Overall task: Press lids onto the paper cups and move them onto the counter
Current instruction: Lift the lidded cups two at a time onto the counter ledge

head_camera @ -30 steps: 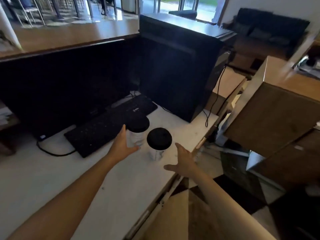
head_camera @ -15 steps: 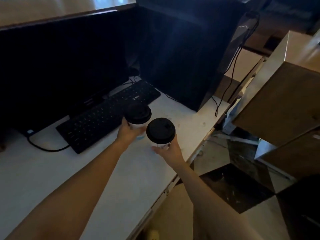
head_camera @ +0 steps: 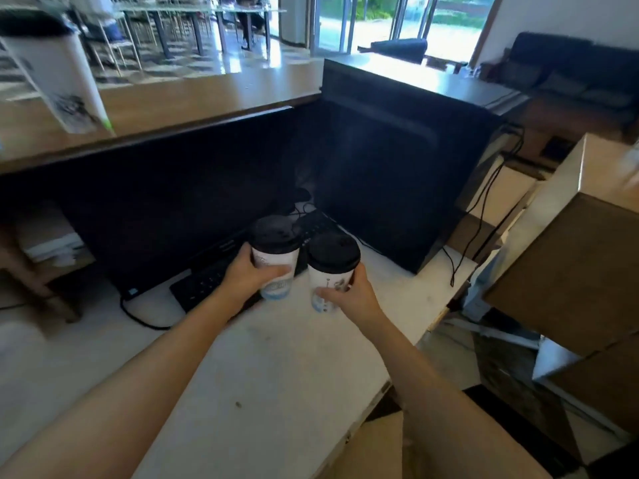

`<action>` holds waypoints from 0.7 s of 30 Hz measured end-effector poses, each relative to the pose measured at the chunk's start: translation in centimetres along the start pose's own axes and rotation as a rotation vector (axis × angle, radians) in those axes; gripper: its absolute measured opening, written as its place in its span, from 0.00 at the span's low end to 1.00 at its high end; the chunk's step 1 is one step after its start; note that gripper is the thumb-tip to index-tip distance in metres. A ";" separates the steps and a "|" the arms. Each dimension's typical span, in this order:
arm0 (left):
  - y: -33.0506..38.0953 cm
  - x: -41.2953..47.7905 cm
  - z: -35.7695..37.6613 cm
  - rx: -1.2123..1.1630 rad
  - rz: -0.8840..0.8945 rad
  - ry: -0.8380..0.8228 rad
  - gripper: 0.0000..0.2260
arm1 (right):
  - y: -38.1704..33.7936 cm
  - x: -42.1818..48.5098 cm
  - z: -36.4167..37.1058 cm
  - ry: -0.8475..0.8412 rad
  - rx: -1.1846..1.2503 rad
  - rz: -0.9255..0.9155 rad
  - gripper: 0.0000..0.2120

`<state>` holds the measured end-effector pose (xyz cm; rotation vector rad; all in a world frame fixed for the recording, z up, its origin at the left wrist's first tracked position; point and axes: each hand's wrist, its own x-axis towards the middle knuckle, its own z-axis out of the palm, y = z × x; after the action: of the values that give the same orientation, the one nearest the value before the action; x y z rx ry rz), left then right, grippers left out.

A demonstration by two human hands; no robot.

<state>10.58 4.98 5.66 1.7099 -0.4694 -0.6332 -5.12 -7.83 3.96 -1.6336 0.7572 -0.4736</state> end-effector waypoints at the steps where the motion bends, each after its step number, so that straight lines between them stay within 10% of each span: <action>1: 1.2 -0.2 -1.0 0.004 0.020 0.007 0.31 | -1.2 0.4 0.5 -0.014 -0.001 -0.013 0.40; 21: 23.4 4.3 -13.6 -0.115 0.276 0.362 0.18 | -27.8 15.0 8.2 -0.406 0.197 -0.358 0.27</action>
<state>23.13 7.36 29.91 1.5704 -0.3918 -0.1429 17.01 -10.50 27.78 -1.6120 0.1109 -0.4326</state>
